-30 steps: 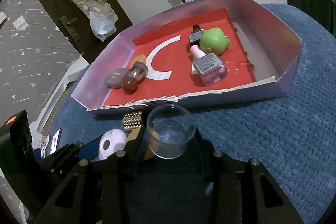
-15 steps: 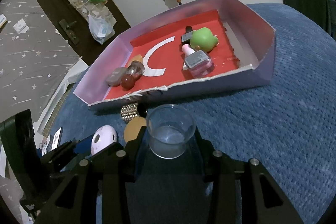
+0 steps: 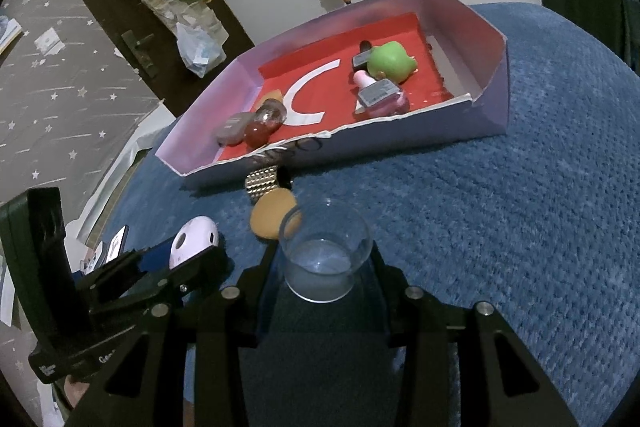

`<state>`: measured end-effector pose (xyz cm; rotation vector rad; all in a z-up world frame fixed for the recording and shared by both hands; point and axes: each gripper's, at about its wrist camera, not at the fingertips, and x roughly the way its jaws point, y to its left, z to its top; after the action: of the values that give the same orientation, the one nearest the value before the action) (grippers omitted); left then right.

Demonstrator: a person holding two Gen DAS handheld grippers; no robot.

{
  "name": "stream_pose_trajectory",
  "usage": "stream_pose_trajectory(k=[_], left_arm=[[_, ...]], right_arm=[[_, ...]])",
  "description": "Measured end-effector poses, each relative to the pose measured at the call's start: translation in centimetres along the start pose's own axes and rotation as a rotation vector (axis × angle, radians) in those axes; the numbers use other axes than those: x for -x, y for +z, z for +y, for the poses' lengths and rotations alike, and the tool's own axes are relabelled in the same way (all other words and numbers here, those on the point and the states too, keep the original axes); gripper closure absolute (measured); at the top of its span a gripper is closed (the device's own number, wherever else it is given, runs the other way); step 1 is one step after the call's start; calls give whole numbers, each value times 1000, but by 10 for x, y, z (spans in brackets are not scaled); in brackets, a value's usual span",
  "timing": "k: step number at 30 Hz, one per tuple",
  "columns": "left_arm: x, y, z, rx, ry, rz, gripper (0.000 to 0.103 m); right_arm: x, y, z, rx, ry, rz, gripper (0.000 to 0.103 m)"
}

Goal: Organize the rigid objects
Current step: 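Close left gripper on the pink compact while right gripper closes on the clear cup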

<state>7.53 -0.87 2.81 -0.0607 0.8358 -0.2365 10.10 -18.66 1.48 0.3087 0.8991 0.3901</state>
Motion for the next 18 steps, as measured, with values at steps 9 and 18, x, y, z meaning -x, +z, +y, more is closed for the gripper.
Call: stream_pose_trajectory(k=[9,18], left_arm=[[12,11,-3,-10,-3,-34,49],[24,38,-1,-23,-9,-86,49]], right_arm=[[19,4,15,52,21,-25,60],[25,25,27,97,25,-40,60]])
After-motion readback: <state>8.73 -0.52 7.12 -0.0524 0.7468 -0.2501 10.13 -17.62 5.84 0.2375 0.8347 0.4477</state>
